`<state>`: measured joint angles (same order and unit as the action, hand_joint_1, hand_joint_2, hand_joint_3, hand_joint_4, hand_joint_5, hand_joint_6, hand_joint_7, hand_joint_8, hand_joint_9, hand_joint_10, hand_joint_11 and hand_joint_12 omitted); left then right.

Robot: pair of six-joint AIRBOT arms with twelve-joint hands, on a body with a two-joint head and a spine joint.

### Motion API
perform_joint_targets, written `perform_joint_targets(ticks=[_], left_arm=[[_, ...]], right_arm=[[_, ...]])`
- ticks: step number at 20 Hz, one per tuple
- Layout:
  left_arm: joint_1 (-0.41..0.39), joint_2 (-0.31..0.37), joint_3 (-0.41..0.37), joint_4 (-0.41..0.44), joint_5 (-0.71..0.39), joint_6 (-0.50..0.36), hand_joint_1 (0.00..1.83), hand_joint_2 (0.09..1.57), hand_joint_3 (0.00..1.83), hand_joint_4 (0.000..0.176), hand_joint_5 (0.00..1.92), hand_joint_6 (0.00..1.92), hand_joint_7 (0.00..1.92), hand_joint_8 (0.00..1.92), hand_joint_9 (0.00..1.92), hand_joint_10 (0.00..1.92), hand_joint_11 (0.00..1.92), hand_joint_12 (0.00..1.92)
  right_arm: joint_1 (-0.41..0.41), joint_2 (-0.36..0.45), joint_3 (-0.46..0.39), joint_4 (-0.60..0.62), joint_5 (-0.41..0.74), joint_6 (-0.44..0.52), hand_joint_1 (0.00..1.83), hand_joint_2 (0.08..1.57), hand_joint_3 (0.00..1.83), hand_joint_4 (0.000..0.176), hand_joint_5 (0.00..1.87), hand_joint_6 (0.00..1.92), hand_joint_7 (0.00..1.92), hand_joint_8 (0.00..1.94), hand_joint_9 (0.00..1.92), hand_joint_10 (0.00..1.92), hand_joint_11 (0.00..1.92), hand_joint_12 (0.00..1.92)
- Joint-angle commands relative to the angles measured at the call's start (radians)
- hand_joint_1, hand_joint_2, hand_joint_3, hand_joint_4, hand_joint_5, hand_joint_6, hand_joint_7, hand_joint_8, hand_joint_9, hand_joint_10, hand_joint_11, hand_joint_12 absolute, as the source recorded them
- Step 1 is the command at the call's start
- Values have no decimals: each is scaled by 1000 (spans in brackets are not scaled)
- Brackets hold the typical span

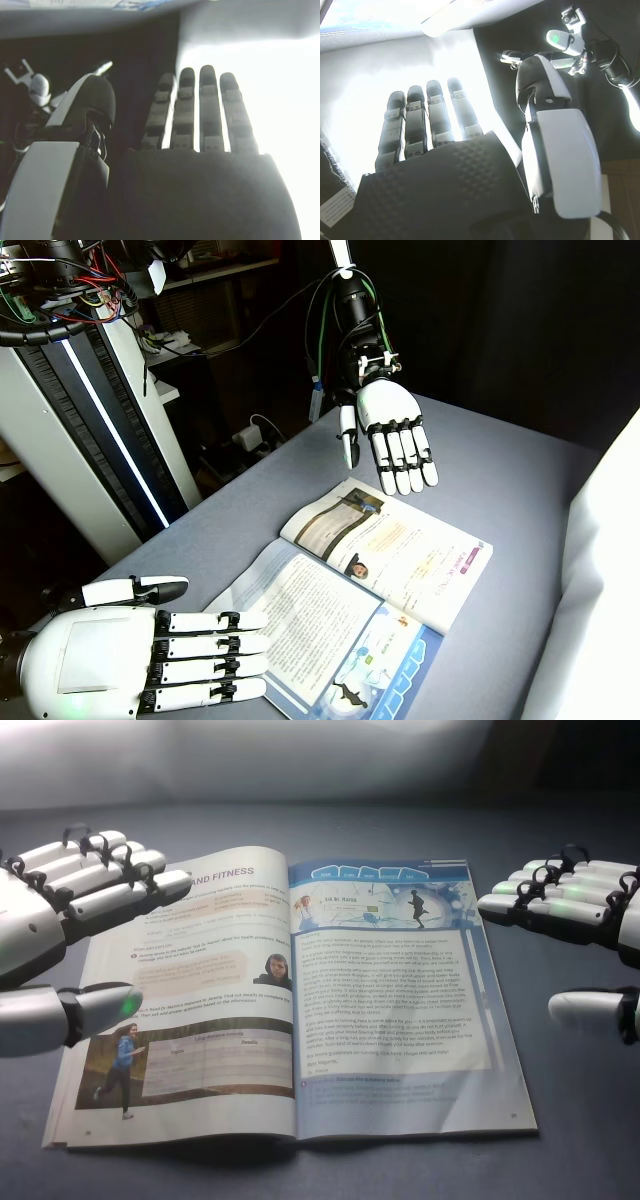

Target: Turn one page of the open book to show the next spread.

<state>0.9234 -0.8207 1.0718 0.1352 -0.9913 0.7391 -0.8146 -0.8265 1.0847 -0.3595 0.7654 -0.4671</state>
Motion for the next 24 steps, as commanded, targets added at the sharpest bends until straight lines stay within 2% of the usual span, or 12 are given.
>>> perform_joint_targets(ticks=[1,2,4,6,7,8,9,11,14,18,19,24], left_arm=[[-12,4,0,-29,-123,-1,38,1397,17,55,0,0,0,0,0,0,0,0],[-12,4,0,-29,-121,-1,49,1398,12,59,0,0,0,0,0,0,0,0],[-11,10,-1,-34,-120,1,123,1395,3,45,0,0,0,0,0,0,0,0],[4,27,-12,-53,-126,14,147,1393,0,11,0,0,0,0,0,0,0,0],[19,39,-21,-71,-136,24,139,1391,0,7,4,1,0,0,0,0,0,0],[26,45,-24,-78,-143,28,153,1385,0,22,0,0,0,0,0,0,0,0],[37,52,-29,-90,-151,34,179,1379,0,0,0,0,0,0,0,0,0,0],[56,66,-39,-114,-167,49,257,1366,0,0,1,0,0,0,0,0,0,0],[82,77,-47,-145,-195,57,340,1363,0,0,0,0,0,0,0,0,0,0],[116,87,-59,-170,-213,65,308,1379,2,6,0,0,0,0,0,0,0,0],[123,87,-60,-175,-216,65,332,1375,0,6,0,0,0,0,0,0,0,0],[165,87,-65,-209,-245,65,300,1373,0,0,3,1,0,0,0,0,7,3]], right_arm=[[12,9,-1,33,110,8,79,1332,51,0,3,2,0,0,0,0,0,0],[12,9,-1,32,110,8,71,1338,44,0,2,1,0,0,0,0,0,0],[12,9,-1,19,104,14,70,1331,33,0,15,6,0,0,0,0,0,0],[19,9,-1,-14,79,32,140,1321,21,0,40,15,0,0,0,0,0,0],[32,9,-3,-46,48,42,188,1315,15,0,43,16,0,0,0,0,0,0],[38,9,-5,-66,29,47,162,1315,13,0,41,14,0,0,0,0,0,0],[49,9,-7,-102,-2,63,120,1322,14,0,7,2,0,0,0,0,0,0],[59,6,-7,-183,-58,118,126,1325,13,0,29,11,0,0,0,0,0,0],[67,-5,-3,-278,-117,182,0,1312,4,0,0,0,0,0,0,0,0,0],[95,-44,27,-456,-181,322,29,1308,1,0,12,4,0,0,0,0,12,6],[100,-52,32,-483,-188,342,78,1302,0,0,58,21,16,5,0,0,39,26],[106,-87,53,-589,-210,430,0,1311,0,0,63,15,0,0,0,0,10,5]])
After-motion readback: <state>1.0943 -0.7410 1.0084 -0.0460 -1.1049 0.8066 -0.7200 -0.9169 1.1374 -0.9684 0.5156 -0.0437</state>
